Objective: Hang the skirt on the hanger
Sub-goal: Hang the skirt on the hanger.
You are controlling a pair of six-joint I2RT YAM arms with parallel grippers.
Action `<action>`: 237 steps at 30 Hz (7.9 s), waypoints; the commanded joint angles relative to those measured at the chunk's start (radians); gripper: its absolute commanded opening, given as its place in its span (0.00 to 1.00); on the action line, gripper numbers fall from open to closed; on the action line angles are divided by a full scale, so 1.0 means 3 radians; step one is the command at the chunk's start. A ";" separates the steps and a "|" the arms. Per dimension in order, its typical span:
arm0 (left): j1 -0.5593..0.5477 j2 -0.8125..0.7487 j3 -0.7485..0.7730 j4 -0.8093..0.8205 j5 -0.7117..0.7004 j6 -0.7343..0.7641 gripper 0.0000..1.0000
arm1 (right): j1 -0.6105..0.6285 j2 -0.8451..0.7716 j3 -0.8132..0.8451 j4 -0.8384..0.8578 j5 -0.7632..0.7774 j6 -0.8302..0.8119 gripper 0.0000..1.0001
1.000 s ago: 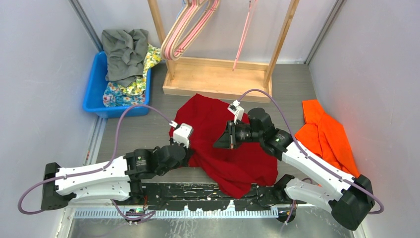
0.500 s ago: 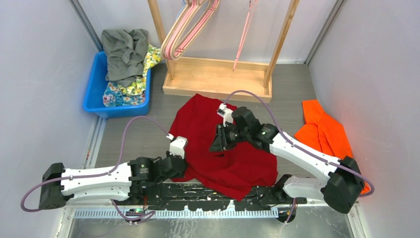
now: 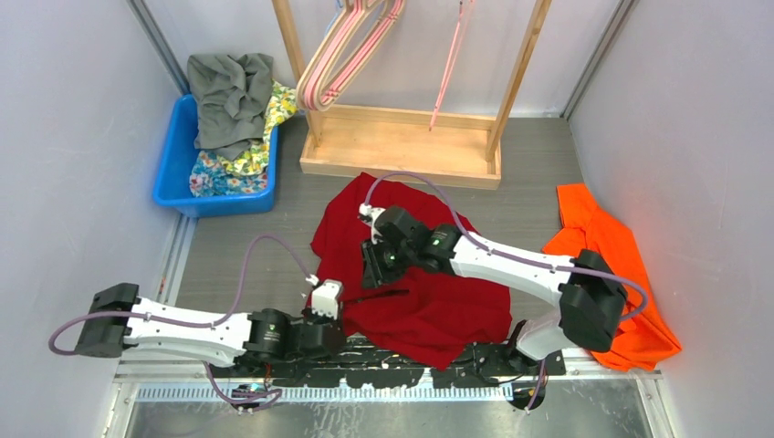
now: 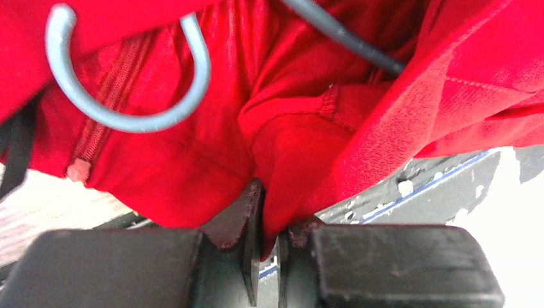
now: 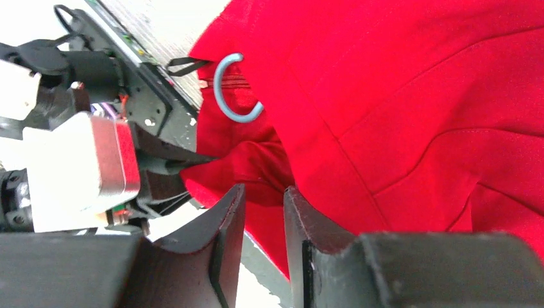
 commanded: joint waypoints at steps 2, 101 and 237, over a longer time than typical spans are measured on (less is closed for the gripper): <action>-0.0394 0.0207 -0.0028 -0.0074 -0.0253 -0.0707 0.13 | 0.0208 0.0210 0.0265 -0.0134 0.0428 0.0010 0.36; -0.1503 -0.0065 0.0575 -0.1662 -0.1285 -0.1795 0.80 | 0.1093 0.1455 0.0506 0.0000 0.1251 0.0040 0.56; 0.2559 0.0893 0.2865 0.0156 0.1748 0.3307 0.00 | -0.2215 -0.1364 -0.0260 0.2240 -0.2797 0.2344 0.01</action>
